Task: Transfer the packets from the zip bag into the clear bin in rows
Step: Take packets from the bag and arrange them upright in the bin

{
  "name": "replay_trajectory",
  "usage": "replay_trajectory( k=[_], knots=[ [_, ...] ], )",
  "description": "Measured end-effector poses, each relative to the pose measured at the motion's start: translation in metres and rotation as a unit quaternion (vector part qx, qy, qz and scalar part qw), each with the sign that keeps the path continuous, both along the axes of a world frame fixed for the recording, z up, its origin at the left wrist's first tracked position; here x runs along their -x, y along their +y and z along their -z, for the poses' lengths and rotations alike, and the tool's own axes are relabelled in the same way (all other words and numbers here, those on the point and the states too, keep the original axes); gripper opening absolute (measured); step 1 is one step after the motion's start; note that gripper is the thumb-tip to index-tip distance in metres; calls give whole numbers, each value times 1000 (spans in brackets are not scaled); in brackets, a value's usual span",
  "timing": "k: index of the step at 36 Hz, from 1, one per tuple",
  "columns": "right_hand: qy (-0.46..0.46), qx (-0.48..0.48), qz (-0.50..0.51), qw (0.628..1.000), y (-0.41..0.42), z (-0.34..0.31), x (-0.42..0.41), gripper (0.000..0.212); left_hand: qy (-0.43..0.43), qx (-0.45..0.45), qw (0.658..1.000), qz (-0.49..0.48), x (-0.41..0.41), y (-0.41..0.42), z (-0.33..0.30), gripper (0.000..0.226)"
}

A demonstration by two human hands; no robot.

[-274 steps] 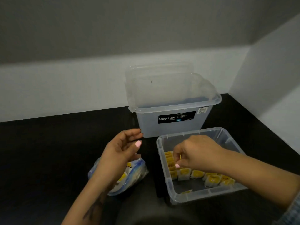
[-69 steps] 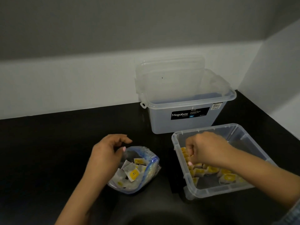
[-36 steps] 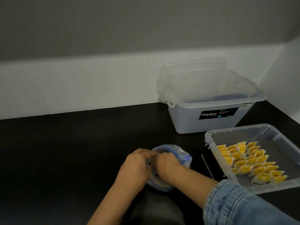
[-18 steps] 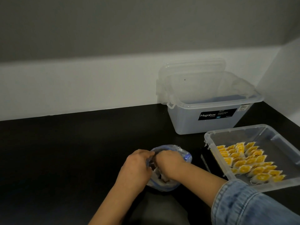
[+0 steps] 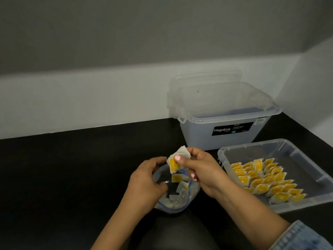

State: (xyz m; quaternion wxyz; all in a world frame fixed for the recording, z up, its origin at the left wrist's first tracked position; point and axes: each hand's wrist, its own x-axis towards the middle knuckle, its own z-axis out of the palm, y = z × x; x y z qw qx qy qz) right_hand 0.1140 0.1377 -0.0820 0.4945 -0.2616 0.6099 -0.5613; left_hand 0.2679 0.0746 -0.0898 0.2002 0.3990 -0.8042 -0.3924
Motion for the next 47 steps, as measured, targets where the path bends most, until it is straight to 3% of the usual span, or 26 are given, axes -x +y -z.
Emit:
replay_trajectory(
  k=[4, 6, 9, 14, 17, 20, 25, 29, 35, 38, 47],
  knots=[
    [-150, 29, 56, 987, 1, 0, -7, 34, 176, -234, 956, 24, 16, 18, -11, 42],
    [-196, 31, 73, 977, 4, -2, -10, 38, 229, -252, 940, -8, 24, 26, -11, 32],
    [-199, 28, 80, 976, 10, -6, -8, 26, 271, -258, 926, -58, 34, 32, -9, 22],
    [-63, 7, 60, 996, 26, -13, -1, 28, 286, -248, 923, -73, 45, 36, -9, 24],
    [146, 17, 64, 987, 35, -18, 12, 38, 278, -240, 928, -61, 51, 39, -12, 24],
    [388, 66, 40, 918, 43, -30, 32, 44, 234, -183, 954, -48, 58, 42, -15, 20],
    [563, 33, -65, 823, 53, -56, 61, 11, 182, -87, 979, -19, 74, 53, -16, 15],
    [591, -13, -101, 800, 65, -70, 81, 10, 166, -90, 982, -3, 88, 63, -15, 24],
    [534, -26, -112, 838, 83, -80, 115, 14, 171, -137, 975, -19, 108, 70, -12, 17],
    [533, -25, -102, 839, 93, -84, 134, 10, 181, -140, 973, -32, 113, 70, -10, 16],
    [590, -173, -223, 756, 112, -55, 169, 9, 194, -144, 969, -58, 122, 67, -5, 17]
  ],
)
